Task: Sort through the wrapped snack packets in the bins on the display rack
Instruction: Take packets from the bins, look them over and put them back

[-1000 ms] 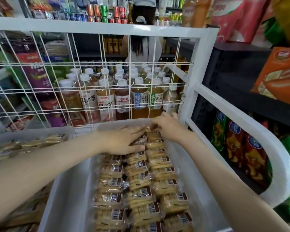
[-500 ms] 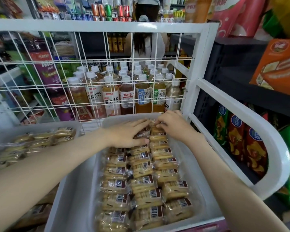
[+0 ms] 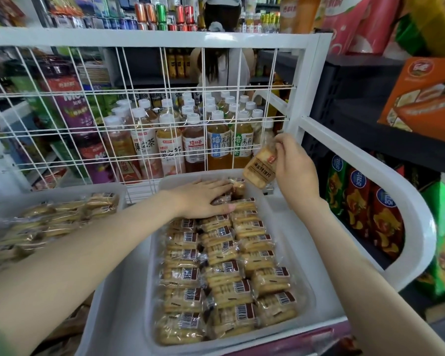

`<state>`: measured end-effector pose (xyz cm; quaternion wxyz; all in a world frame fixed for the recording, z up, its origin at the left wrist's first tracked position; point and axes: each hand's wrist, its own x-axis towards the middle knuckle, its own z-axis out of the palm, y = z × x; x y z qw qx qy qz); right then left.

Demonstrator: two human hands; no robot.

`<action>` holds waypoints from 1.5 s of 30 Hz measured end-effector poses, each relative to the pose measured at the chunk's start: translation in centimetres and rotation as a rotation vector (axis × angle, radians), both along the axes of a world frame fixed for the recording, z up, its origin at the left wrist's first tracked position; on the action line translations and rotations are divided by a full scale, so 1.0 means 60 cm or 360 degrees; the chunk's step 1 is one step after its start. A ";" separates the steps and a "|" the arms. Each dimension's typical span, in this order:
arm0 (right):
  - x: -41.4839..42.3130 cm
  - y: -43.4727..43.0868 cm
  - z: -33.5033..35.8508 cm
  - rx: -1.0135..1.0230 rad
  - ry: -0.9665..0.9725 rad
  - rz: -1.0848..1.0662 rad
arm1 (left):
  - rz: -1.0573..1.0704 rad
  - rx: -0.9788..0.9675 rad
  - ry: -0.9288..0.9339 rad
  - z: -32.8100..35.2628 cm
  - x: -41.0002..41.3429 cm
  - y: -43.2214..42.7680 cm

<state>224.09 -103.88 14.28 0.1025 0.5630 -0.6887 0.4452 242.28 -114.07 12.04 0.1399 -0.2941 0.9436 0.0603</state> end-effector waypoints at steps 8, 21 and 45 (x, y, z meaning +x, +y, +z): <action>0.010 0.076 -0.008 -0.0061 -0.0359 -0.0236 | 0.0021 -0.0123 0.0104 0.004 0.005 0.023; 0.074 0.282 -0.035 -0.0050 -0.0803 -0.0011 | 0.0668 -0.0020 0.1171 0.048 0.068 0.305; 0.258 0.470 -0.207 0.0380 -0.1347 0.0583 | 0.1692 0.0833 0.2098 -0.134 0.214 0.611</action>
